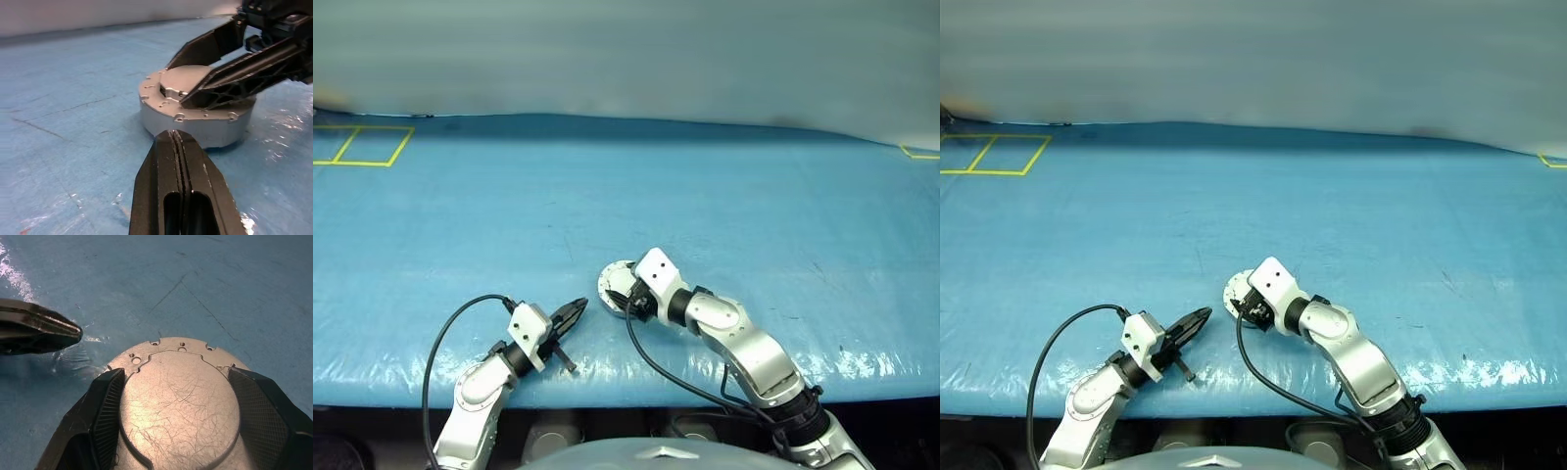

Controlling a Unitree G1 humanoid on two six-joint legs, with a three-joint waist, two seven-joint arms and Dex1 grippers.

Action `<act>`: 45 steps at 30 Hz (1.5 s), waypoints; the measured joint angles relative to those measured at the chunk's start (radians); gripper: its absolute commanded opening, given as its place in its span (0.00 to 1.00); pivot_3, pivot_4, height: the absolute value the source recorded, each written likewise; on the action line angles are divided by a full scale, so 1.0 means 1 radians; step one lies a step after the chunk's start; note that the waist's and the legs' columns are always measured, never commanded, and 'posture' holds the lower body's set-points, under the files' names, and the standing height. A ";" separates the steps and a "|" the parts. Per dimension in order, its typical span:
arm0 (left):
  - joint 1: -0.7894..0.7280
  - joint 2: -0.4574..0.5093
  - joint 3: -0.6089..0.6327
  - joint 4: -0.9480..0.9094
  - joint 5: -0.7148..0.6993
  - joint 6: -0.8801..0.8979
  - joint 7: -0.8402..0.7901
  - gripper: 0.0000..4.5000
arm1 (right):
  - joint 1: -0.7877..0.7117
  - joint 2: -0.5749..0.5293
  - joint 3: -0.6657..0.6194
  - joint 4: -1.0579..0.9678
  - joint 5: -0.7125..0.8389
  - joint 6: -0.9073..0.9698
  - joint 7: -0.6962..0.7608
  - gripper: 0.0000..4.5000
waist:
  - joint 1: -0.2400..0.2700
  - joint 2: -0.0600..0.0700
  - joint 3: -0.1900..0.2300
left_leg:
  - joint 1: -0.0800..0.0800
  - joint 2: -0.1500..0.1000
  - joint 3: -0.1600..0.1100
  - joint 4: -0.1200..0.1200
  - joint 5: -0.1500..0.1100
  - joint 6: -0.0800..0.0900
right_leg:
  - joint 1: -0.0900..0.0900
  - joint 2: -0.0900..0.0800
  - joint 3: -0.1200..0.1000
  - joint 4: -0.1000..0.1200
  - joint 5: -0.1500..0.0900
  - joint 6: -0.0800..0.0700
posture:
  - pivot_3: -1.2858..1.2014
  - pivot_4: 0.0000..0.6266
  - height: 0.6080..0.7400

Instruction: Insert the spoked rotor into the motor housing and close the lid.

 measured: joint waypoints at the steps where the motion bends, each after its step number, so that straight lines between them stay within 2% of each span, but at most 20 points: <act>1: -0.020 -0.015 0.021 -0.021 -0.022 0.060 0.042 0.00 | 0.002 0.004 0.000 0.001 -0.001 0.000 -0.002 0.68 | 0.000 -0.001 0.000 | 0.000 0.000 0.000 0.000 0.000 0.000 | 0.000 0.000 0.000 0.000 0.000 0.000 | 0.52 0.24 1.00; 4: -0.093 -0.054 0.107 -0.117 -0.176 0.335 0.177 0.00 | 0.005 0.010 0.000 0.001 -0.003 0.000 -0.003 0.68 | -0.002 -0.003 -0.002 | 0.000 0.000 -0.001 0.000 0.000 0.000 | 0.001 0.001 0.000 0.000 0.000 0.001 | 0.52 0.24 1.00; 9: -0.219 -0.014 0.195 -0.197 -0.473 0.736 0.235 0.00 | 0.010 0.015 -0.001 -0.001 -0.004 0.000 -0.007 0.68 | -0.002 -0.003 -0.002 | 0.000 0.000 -0.003 0.000 0.001 0.000 | 0.003 0.004 0.001 0.000 0.000 0.002 | 0.52 0.24 1.00; 12: -0.266 0.006 0.200 -0.208 -0.548 0.858 0.238 0.00 | 0.010 0.023 -0.001 0.004 -0.006 0.000 -0.008 0.68 | -0.003 -0.004 -0.002 | 0.002 -0.001 -0.002 0.000 0.001 0.000 | 0.004 0.004 0.002 0.000 0.000 0.002 | 0.52 0.24 1.00; 17: -0.285 0.037 0.163 -0.208 -0.592 1.002 0.215 0.00 | 0.010 0.026 -0.001 0.004 -0.008 0.000 -0.010 0.68 | -0.003 -0.004 -0.002 | 0.002 -0.001 -0.003 -0.001 0.002 -0.002 | 0.004 0.005 0.003 0.000 0.001 0.001 | 0.52 0.24 1.00; 26: -0.297 0.089 0.085 -0.207 -0.572 1.075 0.145 0.00 | 0.011 0.030 -0.001 0.005 -0.008 0.001 -0.016 0.68 | -0.002 -0.004 -0.002 | 0.003 -0.001 -0.003 -0.002 0.002 -0.003 | 0.003 0.004 0.003 0.000 0.000 0.000 | 0.52 0.24 1.00; 38: -0.318 0.093 0.061 -0.193 -0.522 1.099 0.106 0.00 | 0.010 0.030 -0.001 0.007 -0.009 0.003 -0.017 0.68 | -0.001 -0.004 -0.002 | 0.003 -0.001 -0.003 -0.002 0.002 -0.003 | 0.003 0.002 0.003 0.000 0.000 -0.001 | 0.52 0.24 1.00; 42: -0.334 0.089 0.053 -0.180 -0.508 1.099 0.096 0.00 | 0.021 0.031 -0.014 -0.001 0.002 0.003 0.000 0.99 | 0.002 -0.004 -0.002 | 0.003 -0.001 -0.003 -0.002 0.002 -0.003 | 0.003 0.001 0.002 0.000 0.000 -0.001 | 0.52 0.24 1.00; 45: -0.340 0.087 0.047 -0.176 -0.502 1.095 0.088 0.00 | 0.072 0.020 -0.049 -0.051 0.035 0.010 0.015 1.00 | 0.007 -0.004 -0.002 | 0.002 -0.002 -0.003 -0.003 0.002 -0.002 | 0.003 -0.004 0.002 -0.001 0.000 -0.001 | 0.52 0.24 1.00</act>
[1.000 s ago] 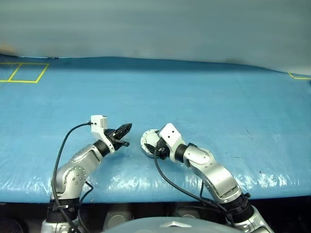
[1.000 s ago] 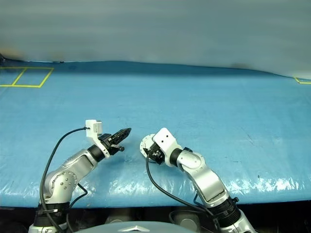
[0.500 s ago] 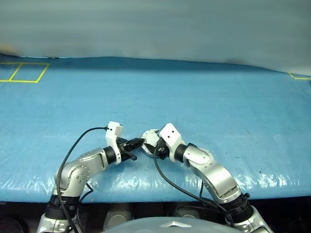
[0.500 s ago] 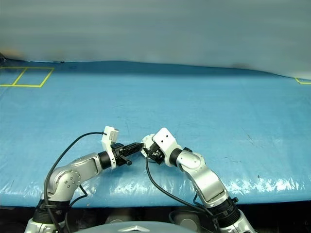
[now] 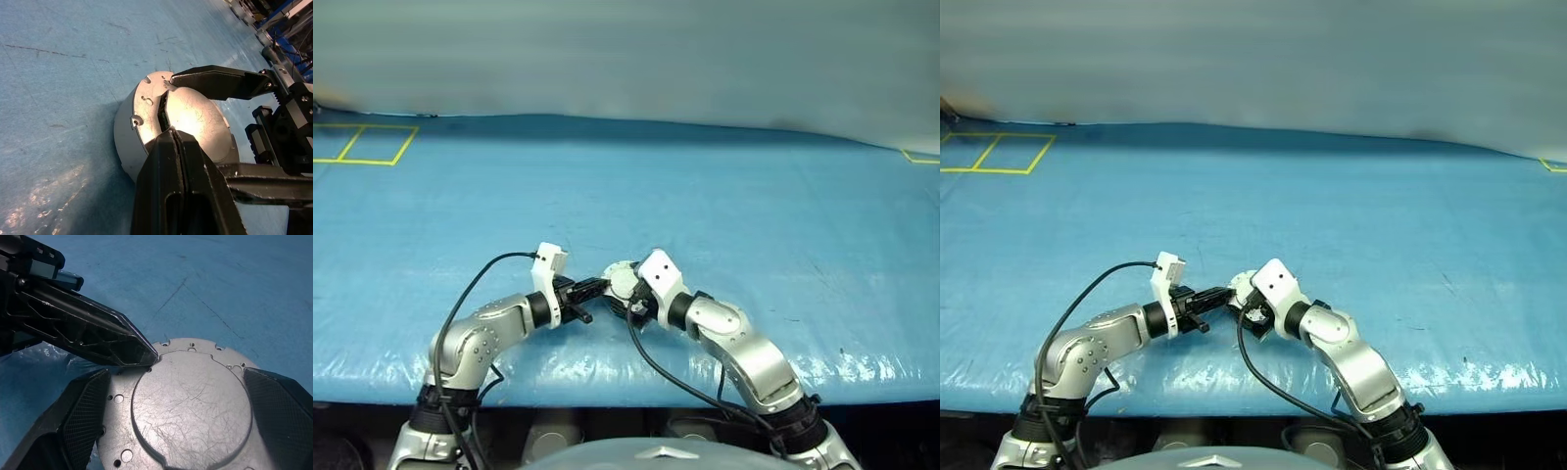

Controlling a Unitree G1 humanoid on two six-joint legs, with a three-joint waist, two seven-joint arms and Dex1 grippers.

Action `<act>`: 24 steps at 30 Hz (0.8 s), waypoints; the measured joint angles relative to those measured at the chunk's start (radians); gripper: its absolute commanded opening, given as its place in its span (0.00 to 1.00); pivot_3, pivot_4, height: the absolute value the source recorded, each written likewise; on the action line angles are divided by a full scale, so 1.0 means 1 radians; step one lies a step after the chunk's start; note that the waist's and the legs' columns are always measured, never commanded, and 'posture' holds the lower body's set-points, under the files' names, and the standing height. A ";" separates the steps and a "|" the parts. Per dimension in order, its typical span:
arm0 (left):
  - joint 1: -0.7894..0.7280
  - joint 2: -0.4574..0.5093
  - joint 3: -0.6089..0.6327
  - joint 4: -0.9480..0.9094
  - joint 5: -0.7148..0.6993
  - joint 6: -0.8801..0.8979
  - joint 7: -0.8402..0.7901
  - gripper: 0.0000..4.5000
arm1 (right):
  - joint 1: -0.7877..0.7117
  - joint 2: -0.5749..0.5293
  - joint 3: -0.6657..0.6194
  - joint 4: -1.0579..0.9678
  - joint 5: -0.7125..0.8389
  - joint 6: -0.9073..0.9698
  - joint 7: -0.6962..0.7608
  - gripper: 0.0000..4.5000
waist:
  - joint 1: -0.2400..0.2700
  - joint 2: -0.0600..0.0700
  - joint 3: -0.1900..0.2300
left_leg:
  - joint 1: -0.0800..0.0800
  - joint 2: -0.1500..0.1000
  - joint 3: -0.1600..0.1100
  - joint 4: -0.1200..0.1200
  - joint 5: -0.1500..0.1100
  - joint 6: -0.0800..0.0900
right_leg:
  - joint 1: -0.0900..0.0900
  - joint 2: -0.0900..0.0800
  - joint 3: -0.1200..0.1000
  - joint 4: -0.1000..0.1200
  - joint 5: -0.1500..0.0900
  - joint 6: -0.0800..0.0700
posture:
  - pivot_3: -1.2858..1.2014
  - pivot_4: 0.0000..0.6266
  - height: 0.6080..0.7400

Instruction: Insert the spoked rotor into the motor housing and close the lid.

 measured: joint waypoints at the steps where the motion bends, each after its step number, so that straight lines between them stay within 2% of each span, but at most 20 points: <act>1: -0.001 0.000 -0.002 0.001 0.001 0.000 -0.001 0.00 | 0.024 -0.009 -0.024 -0.026 0.019 0.009 0.007 1.00 | 0.002 0.000 0.000 | 0.000 0.000 0.000 0.000 0.000 0.000 | 0.000 0.000 0.000 0.000 0.000 0.000 | 0.52 0.24 1.00; 7: -0.001 0.003 0.000 0.004 0.019 -0.005 -0.007 0.00 | 0.159 0.016 -0.240 -0.135 0.203 0.106 0.016 1.00 | 0.006 0.001 0.001 | -0.002 0.000 0.000 -0.002 0.000 0.000 | -0.002 -0.001 0.000 -0.001 -0.001 -0.001 | 0.52 0.24 1.00; 10: 0.000 0.003 0.002 0.004 0.028 -0.008 -0.012 0.00 | 0.185 0.134 -0.395 -0.148 0.361 0.196 -0.041 1.00 | 0.007 0.001 0.001 | -0.003 0.000 -0.001 -0.002 0.000 0.000 | -0.003 -0.001 0.000 0.000 -0.001 -0.001 | 0.52 0.24 1.00; 12: 0.000 0.003 -0.001 0.004 0.036 -0.017 -0.017 0.00 | 0.185 0.193 -0.449 -0.148 0.441 0.251 -0.084 1.00 | 0.006 0.002 0.001 | -0.004 0.000 -0.001 -0.002 0.000 0.000 | -0.004 -0.002 0.000 -0.001 -0.001 -0.001 | 0.52 0.24 1.00; 19: 0.000 0.000 0.000 0.004 0.047 -0.027 -0.021 0.00 | 0.180 0.320 -0.510 -0.086 0.600 0.385 -0.199 1.00 | 0.006 0.002 0.002 | -0.010 0.000 -0.001 -0.002 0.000 0.001 | -0.005 -0.002 0.000 -0.001 -0.001 -0.001 | 0.52 0.24 1.00; 24: 0.001 -0.001 0.000 0.004 0.048 -0.028 -0.021 0.00 | 0.180 0.359 -0.532 -0.022 0.697 0.437 -0.240 1.00 | 0.006 0.003 0.002 | -0.010 -0.001 -0.001 -0.002 0.000 0.001 | -0.005 -0.001 -0.001 -0.001 -0.001 -0.001 | 0.52 0.24 1.00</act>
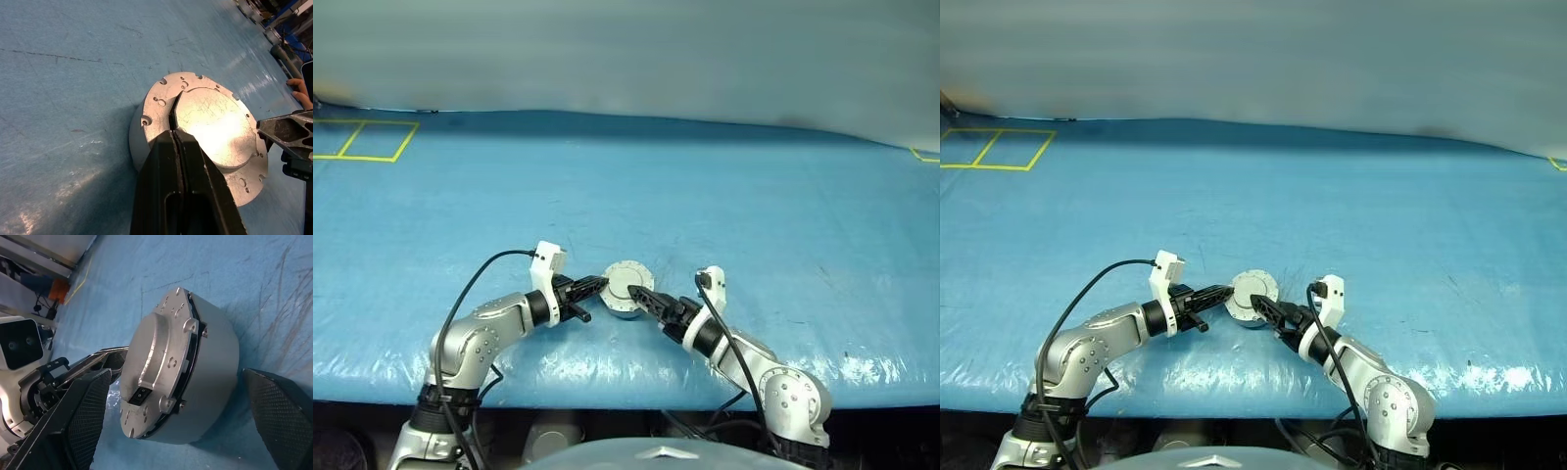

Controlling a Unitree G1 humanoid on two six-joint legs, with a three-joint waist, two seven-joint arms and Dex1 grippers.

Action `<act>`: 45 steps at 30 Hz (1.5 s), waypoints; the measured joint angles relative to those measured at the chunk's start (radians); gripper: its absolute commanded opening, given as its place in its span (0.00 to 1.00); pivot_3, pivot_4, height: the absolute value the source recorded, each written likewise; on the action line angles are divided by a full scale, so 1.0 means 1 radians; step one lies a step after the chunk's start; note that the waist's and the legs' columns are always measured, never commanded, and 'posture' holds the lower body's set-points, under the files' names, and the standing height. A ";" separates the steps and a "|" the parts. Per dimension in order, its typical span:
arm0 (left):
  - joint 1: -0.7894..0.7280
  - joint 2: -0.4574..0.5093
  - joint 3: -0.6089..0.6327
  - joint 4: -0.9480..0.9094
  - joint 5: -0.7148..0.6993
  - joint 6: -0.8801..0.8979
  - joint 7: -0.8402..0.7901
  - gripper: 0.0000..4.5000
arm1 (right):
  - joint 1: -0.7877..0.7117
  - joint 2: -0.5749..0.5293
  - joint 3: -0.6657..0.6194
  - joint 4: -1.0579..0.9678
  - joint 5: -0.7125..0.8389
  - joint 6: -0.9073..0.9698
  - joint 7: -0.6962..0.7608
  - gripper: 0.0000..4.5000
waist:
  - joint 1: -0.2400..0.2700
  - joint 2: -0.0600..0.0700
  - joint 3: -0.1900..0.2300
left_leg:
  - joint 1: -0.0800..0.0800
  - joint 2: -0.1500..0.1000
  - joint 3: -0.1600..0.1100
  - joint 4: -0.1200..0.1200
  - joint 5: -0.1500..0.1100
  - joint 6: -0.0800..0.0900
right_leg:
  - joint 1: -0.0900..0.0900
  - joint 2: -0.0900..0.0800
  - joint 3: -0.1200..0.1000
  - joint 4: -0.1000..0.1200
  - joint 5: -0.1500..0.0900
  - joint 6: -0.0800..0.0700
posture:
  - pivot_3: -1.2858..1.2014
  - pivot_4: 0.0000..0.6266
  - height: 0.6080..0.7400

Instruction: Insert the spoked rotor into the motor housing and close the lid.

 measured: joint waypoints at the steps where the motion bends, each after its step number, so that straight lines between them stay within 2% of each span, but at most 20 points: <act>1: 0.001 0.000 0.000 0.000 0.001 0.000 0.000 0.00 | 0.000 0.001 -0.005 0.006 0.017 0.003 -0.007 0.96 | 0.000 0.000 0.000 | 0.000 0.000 0.000 0.000 0.000 0.000 | 0.000 0.000 0.000 0.000 0.000 0.000 | 0.52 0.24 1.00; 3: 0.002 -0.002 0.001 0.000 0.001 -0.002 0.000 0.00 | 0.000 0.004 -0.025 0.025 0.070 0.017 -0.026 0.85 | 0.000 0.000 0.000 | 0.000 0.000 0.000 0.000 0.000 0.000 | 0.000 0.000 0.000 0.000 0.000 0.000 | 0.52 0.24 1.00; 11: 0.013 -0.006 0.012 0.001 0.020 -0.018 0.004 0.00 | 0.018 0.005 -0.093 0.107 0.318 0.042 -0.104 0.29 | -0.004 0.001 0.001 | 0.000 0.000 -0.001 0.000 0.000 0.000 | 0.000 0.001 0.000 0.000 0.000 0.000 | 0.52 0.24 1.00; 12: 0.014 -0.007 0.011 0.001 0.021 -0.018 0.004 0.00 | 0.019 0.005 -0.095 0.116 0.335 0.041 -0.112 0.26 | -0.005 0.001 0.001 | 0.000 0.000 0.000 0.000 0.000 0.000 | 0.000 0.001 0.000 0.000 0.000 0.000 | 0.52 0.24 1.00; 21: 0.014 -0.013 0.016 0.001 0.033 -0.027 -0.001 0.00 | 0.027 -0.006 -0.074 0.123 0.395 0.023 -0.163 0.26 | -0.014 0.002 0.001 | 0.000 0.000 0.000 -0.001 0.000 0.000 | 0.000 0.005 0.001 0.000 0.000 0.000 | 0.52 0.24 1.00; 25: 0.025 -0.016 -0.008 0.001 0.115 -0.130 0.009 0.00 | 0.029 -0.007 -0.065 0.123 0.405 0.017 -0.174 0.26 | -0.014 0.002 0.001 | -0.001 0.000 0.000 -0.001 0.000 0.000 | 0.000 0.006 0.001 0.000 0.000 0.000 | 0.52 0.24 1.00; 27: 0.032 -0.046 0.009 0.005 0.119 -0.142 0.028 0.08 | 0.034 -0.007 -0.060 0.123 0.417 0.012 -0.179 0.26 | -0.015 0.002 0.001 | -0.002 0.001 0.000 -0.001 0.000 0.000 | -0.001 0.004 0.002 0.000 0.000 0.000 | 0.52 0.24 1.00; 29: 0.035 -0.117 0.076 0.021 0.060 -0.122 0.061 0.21 | 0.042 -0.002 -0.057 0.123 0.437 0.000 -0.193 0.26 | -0.015 0.001 0.002 | -0.003 0.001 -0.001 -0.001 0.000 0.000 | -0.002 0.002 0.001 0.000 0.000 0.001 | 0.52 0.24 1.00; 34: 0.031 -0.180 0.209 0.033 -0.049 -0.053 0.147 0.58 | 0.047 0.001 -0.058 0.151 0.524 -0.035 -0.243 0.26 | -0.015 0.000 0.004 | -0.004 0.001 -0.001 -0.001 0.000 0.000 | -0.002 0.008 0.002 0.000 0.000 0.002 | 0.52 0.24 1.00; 39: 0.038 -0.276 0.334 0.032 -0.236 0.013 0.226 0.96 | 0.034 0.003 -0.059 0.156 0.640 -0.122 -0.302 0.26 | -0.015 -0.003 0.014 | -0.005 0.001 -0.001 0.000 0.000 0.001 | -0.003 0.009 0.002 -0.001 0.001 0.005 | 0.52 0.24 1.00; 40: 0.039 -0.291 0.353 0.032 -0.276 0.025 0.242 1.00 | 0.021 0.003 -0.058 0.157 0.656 -0.137 -0.308 0.26 | -0.015 -0.003 0.015 | -0.006 0.001 -0.001 0.001 0.000 0.001 | -0.003 0.009 0.002 -0.001 0.003 0.009 | 0.52 0.24 1.00; 45: 0.057 -0.371 0.421 0.032 -0.495 0.066 0.333 1.00 | -0.047 0.004 -0.041 0.162 0.698 -0.205 -0.309 0.26 | -0.016 -0.003 0.016 | -0.006 0.001 -0.001 0.000 0.000 0.001 | -0.003 0.010 0.002 -0.001 0.004 0.010 | 0.52 0.24 1.00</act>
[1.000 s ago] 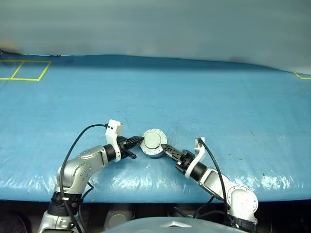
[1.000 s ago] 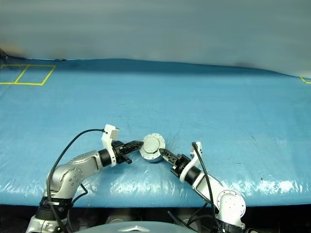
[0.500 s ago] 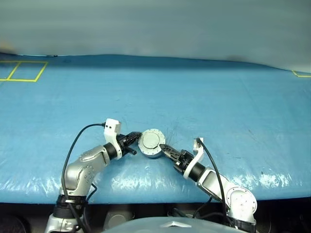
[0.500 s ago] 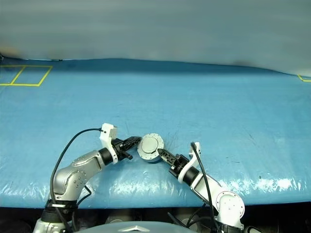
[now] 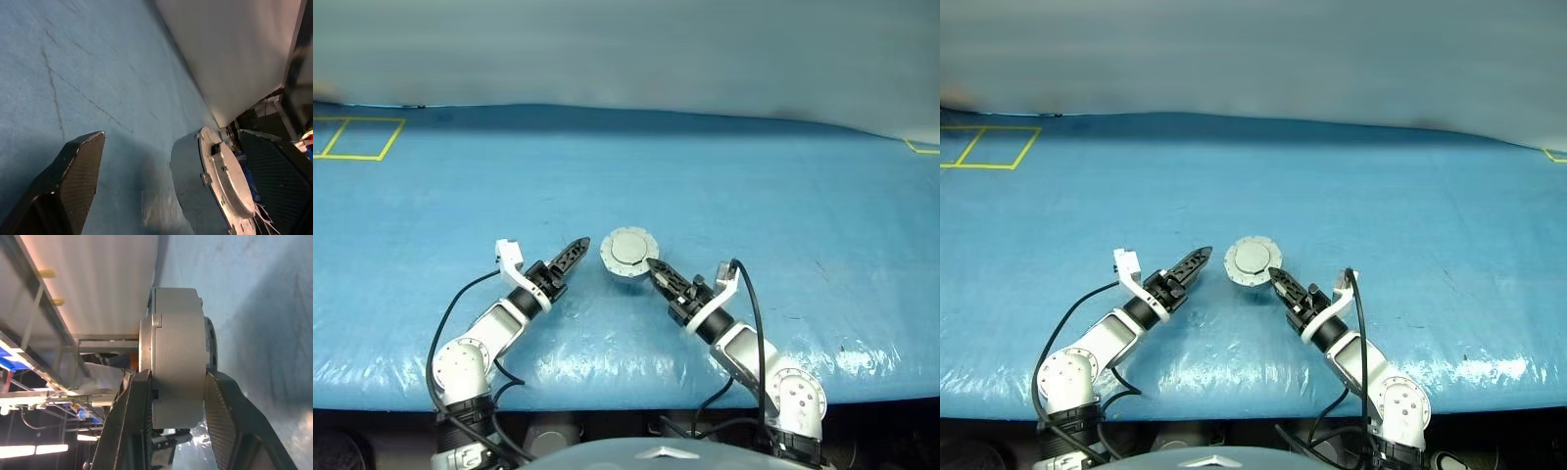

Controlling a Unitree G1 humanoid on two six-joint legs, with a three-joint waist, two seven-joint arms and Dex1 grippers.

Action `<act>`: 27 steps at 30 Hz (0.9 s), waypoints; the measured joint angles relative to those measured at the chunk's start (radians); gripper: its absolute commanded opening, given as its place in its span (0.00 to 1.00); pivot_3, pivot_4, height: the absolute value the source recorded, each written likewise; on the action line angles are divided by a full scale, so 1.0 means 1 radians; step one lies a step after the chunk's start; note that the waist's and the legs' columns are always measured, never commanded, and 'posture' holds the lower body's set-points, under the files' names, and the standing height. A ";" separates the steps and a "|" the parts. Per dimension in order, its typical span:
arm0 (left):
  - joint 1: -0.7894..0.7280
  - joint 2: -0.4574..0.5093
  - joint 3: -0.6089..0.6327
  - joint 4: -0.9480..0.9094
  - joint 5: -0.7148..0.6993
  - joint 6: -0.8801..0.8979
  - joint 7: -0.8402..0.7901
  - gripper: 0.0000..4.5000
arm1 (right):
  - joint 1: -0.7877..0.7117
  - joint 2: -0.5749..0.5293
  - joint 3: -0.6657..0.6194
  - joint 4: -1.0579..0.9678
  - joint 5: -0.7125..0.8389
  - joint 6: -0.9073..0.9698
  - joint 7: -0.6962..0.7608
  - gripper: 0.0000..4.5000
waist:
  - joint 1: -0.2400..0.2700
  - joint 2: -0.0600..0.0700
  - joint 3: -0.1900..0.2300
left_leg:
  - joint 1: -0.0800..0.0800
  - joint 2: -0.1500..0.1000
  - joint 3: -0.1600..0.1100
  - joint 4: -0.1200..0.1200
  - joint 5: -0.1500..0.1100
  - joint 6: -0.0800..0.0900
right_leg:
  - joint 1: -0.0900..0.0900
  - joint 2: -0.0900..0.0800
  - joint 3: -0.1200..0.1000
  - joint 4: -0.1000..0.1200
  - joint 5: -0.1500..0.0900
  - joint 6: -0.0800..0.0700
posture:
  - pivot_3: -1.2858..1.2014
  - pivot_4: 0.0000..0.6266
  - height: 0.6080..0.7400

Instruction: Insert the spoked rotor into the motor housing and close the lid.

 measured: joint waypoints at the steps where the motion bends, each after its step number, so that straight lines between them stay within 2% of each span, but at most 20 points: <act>1: 0.006 -0.019 0.011 0.002 -0.049 0.005 0.026 1.00 | -0.021 0.000 0.004 0.009 0.000 -0.010 0.000 0.26 | 0.000 0.000 0.000 | 0.000 0.000 0.000 0.000 0.000 0.000 | 0.000 0.000 0.000 0.000 0.000 0.000 | 0.52 0.24 1.00; 5: 0.019 -0.050 0.012 0.012 -0.191 0.008 0.091 1.00 | -0.085 0.001 0.016 0.047 0.000 -0.040 0.005 0.26 | 0.001 -0.001 0.001 | 0.000 0.000 0.000 0.001 0.000 0.000 | 0.000 0.000 0.000 0.000 0.000 0.000 | 0.52 0.24 1.00; 10: 0.022 -0.057 -0.005 0.015 -0.304 0.002 0.145 1.00 | -0.131 0.000 0.047 0.076 -0.002 -0.046 0.014 0.26 | 0.001 -0.001 0.001 | 0.000 -0.001 0.000 0.001 0.000 0.000 | 0.001 0.000 0.000 0.000 0.001 0.001 | 0.52 0.24 1.00; 23: 0.020 -0.054 -0.082 0.054 -0.345 -0.043 0.151 1.00 | -0.110 -0.007 0.133 0.079 0.001 -0.012 0.023 0.26 | 0.001 -0.001 0.001 | 0.000 -0.001 0.000 0.002 0.000 0.000 | 0.001 0.001 0.000 0.001 0.001 0.000 | 0.52 0.24 1.00; 27: 0.016 -0.054 -0.093 0.066 -0.363 -0.050 0.163 0.81 | -0.099 -0.009 0.148 0.078 0.002 -0.011 0.015 0.26 | 0.001 -0.001 0.001 | 0.000 -0.001 0.000 0.002 0.000 0.000 | 0.001 0.001 0.000 0.001 0.001 0.000 | 0.52 0.24 1.00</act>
